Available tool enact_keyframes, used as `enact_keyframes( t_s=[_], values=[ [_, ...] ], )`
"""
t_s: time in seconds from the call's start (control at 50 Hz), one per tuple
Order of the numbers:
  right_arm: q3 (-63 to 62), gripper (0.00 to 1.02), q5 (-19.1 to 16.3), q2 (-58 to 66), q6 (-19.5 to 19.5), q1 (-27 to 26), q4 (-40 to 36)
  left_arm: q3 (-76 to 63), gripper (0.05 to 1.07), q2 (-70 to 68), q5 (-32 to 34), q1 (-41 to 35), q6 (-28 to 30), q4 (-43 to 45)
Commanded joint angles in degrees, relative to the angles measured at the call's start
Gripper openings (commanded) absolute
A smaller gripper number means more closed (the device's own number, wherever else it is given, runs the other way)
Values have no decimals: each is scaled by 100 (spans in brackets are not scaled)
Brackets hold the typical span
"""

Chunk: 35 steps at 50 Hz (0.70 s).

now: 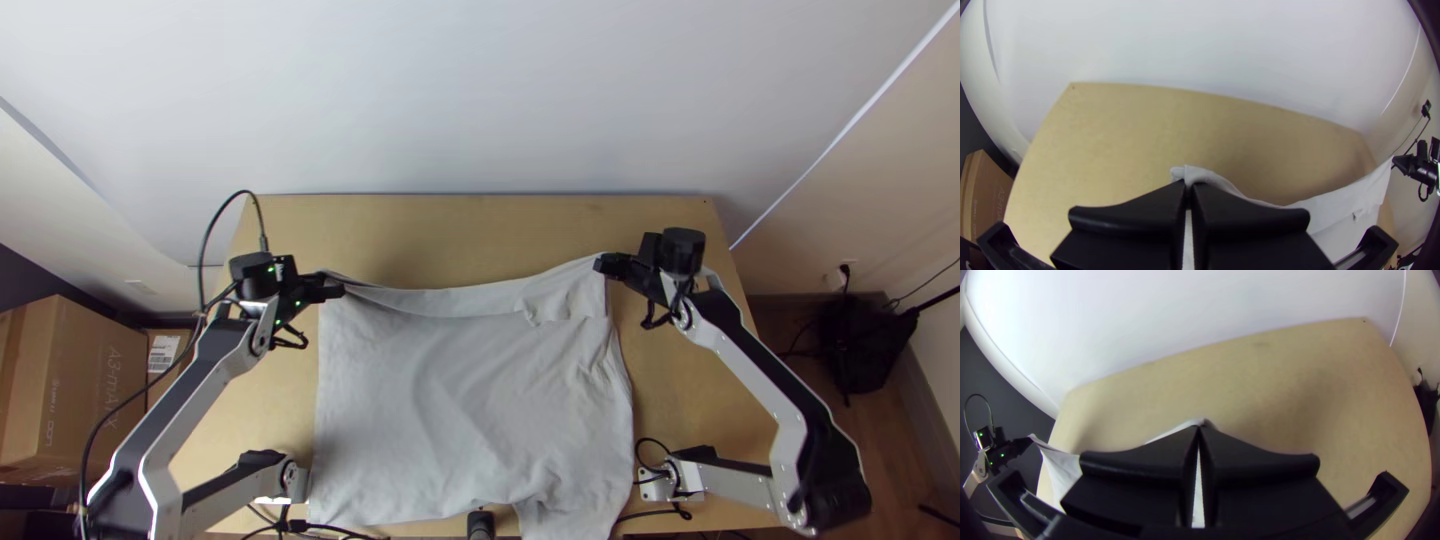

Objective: Fold the t-shirt

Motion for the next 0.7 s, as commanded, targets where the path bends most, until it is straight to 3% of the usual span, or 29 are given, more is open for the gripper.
enact_keyframes(
  t_s=[0.0,0.38,0.68],
  values=[
    [587,2,39,748,-18,-138,273,364,8,809,-16,81,102,362],
    [2767,2,39,3121,-44,-472,186,2825,8,3490,-16,143,102,213],
    [5395,2,39,4949,61,-718,-887,5998,8,5617,-16,239,14,-1167]
  ],
)
